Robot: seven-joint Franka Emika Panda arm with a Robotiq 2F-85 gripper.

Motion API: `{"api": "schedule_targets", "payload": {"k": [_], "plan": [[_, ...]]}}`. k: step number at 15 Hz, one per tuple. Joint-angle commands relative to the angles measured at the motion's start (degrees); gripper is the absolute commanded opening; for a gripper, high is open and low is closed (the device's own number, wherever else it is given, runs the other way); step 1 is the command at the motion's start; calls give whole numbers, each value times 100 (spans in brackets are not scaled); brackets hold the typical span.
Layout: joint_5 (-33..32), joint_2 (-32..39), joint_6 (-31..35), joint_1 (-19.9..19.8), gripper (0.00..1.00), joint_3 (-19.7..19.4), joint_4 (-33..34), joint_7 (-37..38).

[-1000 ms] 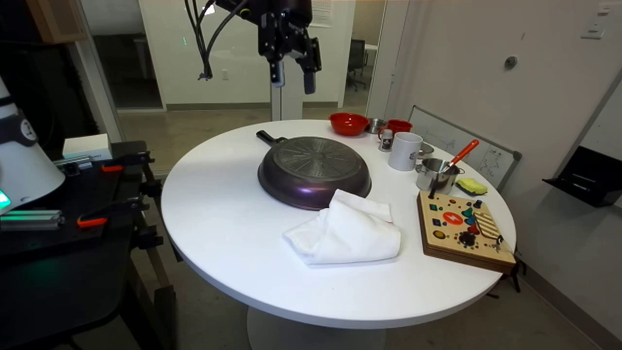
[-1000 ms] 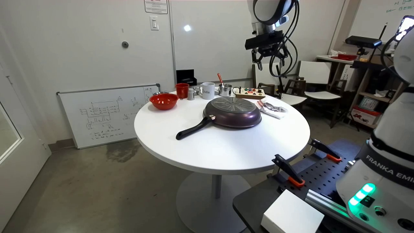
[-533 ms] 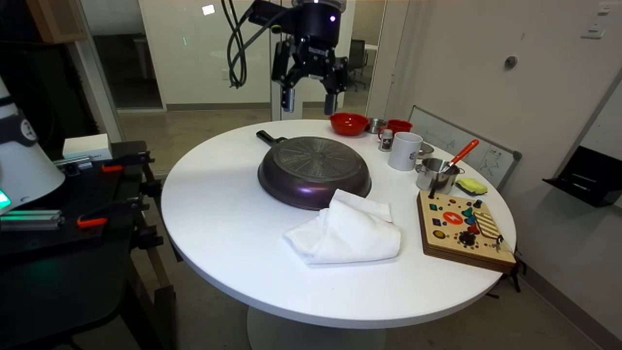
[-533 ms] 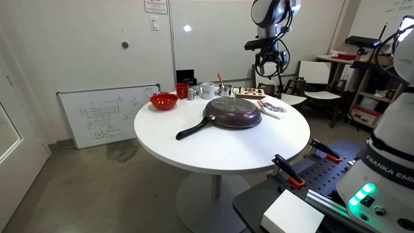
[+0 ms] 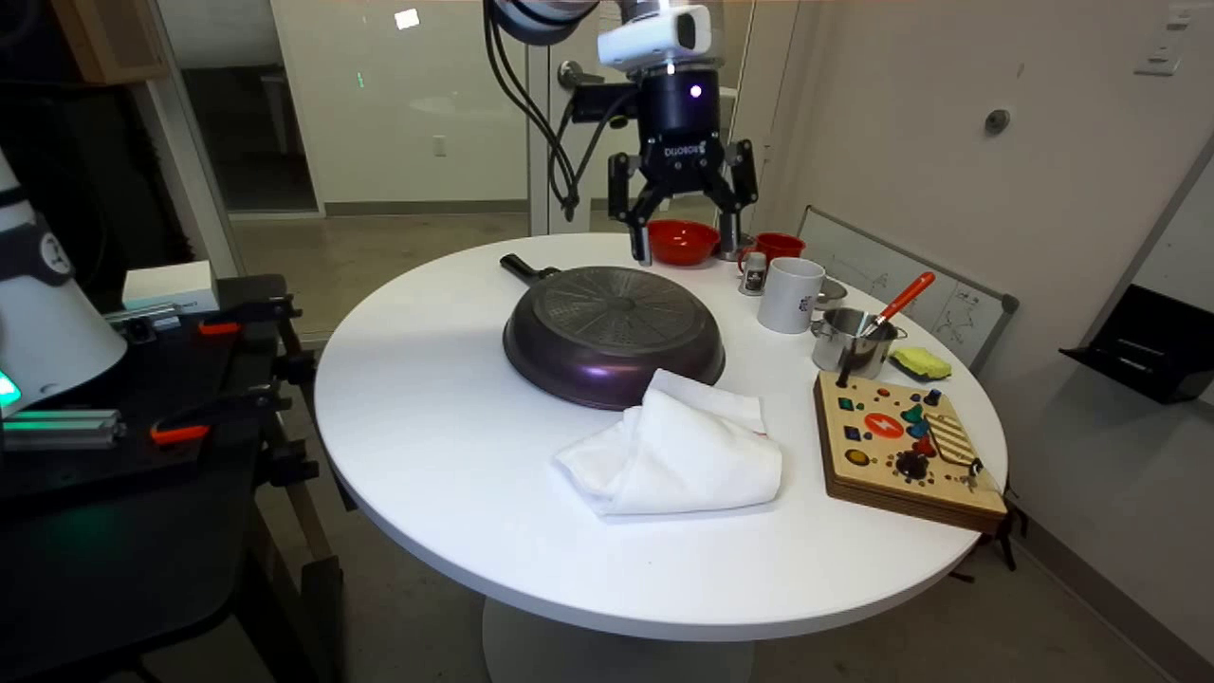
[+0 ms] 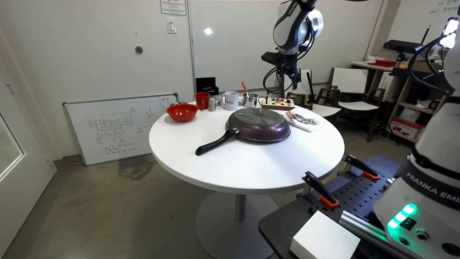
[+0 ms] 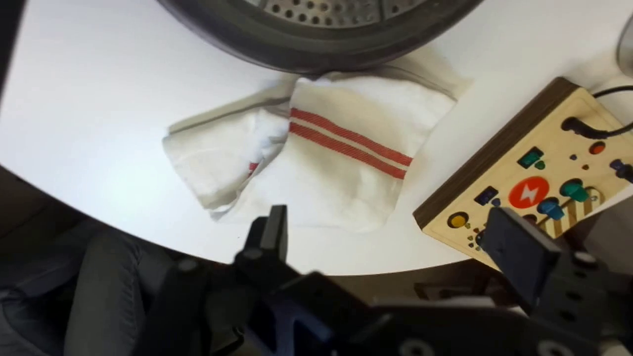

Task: Put the dish cloth on the pan

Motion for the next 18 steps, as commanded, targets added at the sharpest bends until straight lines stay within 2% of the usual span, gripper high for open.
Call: {"api": "schedule_targets", "payload": {"k": [1,4,8,13,18], "plan": [[-221,812,282,435,100,-541,711,1162],[-38,1349,53,502,100,-752,1234,1560],[239,1884,-268,397,100,-826,1793,1715],[858,2184,-1388,33,100,-546,2383,1352],[1551,2229,-1860,-389,100,-273,2665,1199]]}}
